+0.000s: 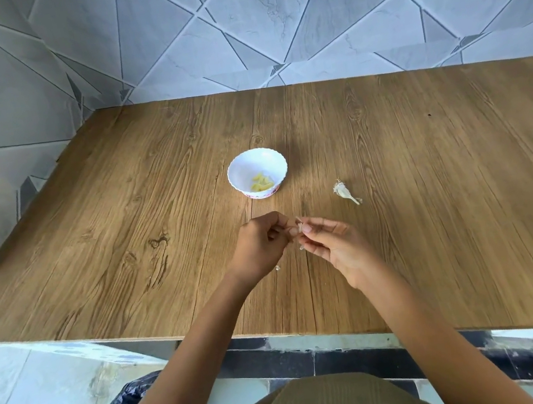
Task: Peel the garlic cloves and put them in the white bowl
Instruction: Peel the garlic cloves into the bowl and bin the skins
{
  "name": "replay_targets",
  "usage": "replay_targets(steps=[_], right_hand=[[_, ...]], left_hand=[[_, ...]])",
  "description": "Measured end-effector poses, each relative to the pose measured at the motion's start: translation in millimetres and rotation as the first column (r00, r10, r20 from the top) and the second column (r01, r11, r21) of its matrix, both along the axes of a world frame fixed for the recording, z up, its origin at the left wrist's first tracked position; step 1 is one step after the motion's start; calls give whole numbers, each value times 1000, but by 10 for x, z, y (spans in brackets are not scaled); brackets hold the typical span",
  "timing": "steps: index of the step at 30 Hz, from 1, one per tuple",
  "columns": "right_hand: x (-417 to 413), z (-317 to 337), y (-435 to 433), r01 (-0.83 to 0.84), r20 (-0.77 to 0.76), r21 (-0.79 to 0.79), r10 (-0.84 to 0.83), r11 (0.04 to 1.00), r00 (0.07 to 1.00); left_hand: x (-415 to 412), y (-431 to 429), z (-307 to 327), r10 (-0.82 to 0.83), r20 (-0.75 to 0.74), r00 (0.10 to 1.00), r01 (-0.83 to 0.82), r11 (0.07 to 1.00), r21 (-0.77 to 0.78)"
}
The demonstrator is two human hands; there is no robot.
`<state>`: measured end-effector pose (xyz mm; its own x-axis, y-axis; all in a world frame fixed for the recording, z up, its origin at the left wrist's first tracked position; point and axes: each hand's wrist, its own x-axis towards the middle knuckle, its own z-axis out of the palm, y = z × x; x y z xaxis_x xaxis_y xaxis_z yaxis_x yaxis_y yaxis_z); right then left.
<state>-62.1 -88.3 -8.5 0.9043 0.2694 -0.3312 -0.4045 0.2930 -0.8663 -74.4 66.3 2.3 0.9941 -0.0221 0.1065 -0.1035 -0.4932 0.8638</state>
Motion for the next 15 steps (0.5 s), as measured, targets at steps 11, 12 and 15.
replay_targets(steps=[11, 12, 15], right_hand=[[15, 51, 24, -6, -83, 56, 11, 998, 996], [16, 48, 27, -1, -89, 44, 5, 999, 996], [10, 59, 29, 7, -102, 67, 0, 998, 995]], left_hand=[[-17, 11, 25, -29, -204, 979, -9, 982, -186], [-19, 10, 25, -36, -211, 977, -3, 983, -185], [-26, 7, 59, -77, -303, 950, -15, 957, -290]])
